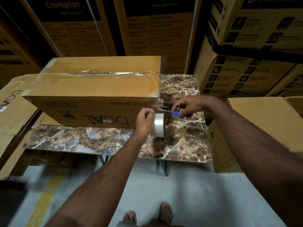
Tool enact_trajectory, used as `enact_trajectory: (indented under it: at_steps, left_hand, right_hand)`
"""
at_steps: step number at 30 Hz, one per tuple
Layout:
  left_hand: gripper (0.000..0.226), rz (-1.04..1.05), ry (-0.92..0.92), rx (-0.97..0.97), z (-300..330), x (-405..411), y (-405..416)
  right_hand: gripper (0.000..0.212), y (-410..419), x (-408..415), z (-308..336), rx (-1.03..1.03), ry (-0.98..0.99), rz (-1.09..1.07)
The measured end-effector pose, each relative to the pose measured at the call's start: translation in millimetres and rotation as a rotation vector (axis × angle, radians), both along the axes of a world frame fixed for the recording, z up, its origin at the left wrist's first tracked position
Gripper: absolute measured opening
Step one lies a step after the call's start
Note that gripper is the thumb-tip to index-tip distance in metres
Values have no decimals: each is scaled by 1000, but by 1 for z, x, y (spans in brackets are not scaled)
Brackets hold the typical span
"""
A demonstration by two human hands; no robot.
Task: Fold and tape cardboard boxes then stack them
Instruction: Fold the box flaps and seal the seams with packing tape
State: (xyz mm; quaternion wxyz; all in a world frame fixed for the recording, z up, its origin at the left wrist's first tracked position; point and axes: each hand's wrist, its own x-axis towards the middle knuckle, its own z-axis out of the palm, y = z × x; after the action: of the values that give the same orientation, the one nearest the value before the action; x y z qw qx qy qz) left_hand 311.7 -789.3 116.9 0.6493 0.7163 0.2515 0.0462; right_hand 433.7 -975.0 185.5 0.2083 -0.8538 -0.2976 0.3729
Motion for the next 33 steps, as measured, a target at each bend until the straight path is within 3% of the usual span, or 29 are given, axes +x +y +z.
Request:
enact_trajectory:
  at_steps: [14, 28, 33]
  left_hand:
    - [19, -97, -4, 32, 2, 5, 9]
    - [17, -85, 23, -47, 1, 4, 16]
    - [13, -126, 31, 6, -6, -1, 18]
  right_hand:
    - [34, 7, 4, 6, 6, 96, 40]
    - [27, 26, 7, 3, 71, -29, 111]
    - [25, 26, 5, -3, 43, -98, 136]
